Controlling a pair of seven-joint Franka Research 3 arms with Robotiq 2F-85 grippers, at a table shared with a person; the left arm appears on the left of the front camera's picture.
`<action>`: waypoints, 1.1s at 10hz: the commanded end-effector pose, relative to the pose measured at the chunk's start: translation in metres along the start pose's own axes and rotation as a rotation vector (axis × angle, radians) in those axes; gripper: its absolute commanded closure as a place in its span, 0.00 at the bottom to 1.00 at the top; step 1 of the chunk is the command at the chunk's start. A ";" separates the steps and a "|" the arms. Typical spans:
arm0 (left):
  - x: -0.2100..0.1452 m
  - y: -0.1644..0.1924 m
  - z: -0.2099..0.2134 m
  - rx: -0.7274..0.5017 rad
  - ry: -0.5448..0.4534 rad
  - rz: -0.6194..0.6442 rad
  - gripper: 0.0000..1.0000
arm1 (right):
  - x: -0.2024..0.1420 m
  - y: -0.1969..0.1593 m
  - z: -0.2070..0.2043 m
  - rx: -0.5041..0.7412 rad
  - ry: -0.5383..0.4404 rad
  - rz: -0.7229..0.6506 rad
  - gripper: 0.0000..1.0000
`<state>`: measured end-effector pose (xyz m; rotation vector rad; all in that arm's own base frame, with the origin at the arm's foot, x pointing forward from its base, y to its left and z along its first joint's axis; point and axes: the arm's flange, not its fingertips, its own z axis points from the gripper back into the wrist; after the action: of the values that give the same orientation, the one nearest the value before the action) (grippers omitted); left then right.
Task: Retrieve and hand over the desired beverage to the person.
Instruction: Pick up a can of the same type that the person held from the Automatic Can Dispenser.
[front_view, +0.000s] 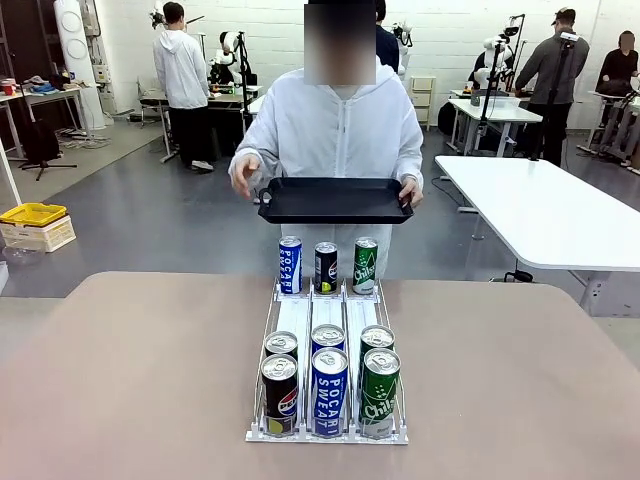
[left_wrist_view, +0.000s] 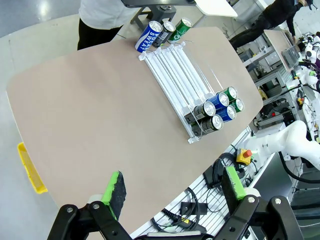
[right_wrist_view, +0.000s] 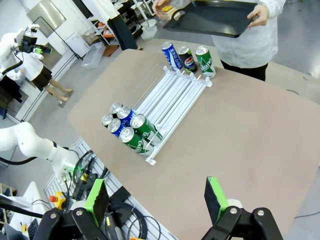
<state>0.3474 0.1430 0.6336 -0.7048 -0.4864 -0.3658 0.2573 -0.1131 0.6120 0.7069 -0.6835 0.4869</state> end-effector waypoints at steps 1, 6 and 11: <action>0.002 0.000 0.001 -0.001 -0.016 -0.010 0.00 | 0.001 0.001 -0.001 0.019 -0.014 0.014 0.00; 0.002 0.000 0.001 -0.001 -0.016 -0.010 0.00 | 0.001 0.001 -0.001 0.019 -0.014 0.014 0.00; 0.002 0.000 0.001 -0.001 -0.016 -0.010 0.00 | 0.001 0.001 -0.001 0.019 -0.014 0.014 0.00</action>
<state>0.3474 0.1430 0.6336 -0.7047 -0.4863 -0.3659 0.2573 -0.1131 0.6120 0.7069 -0.6834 0.4872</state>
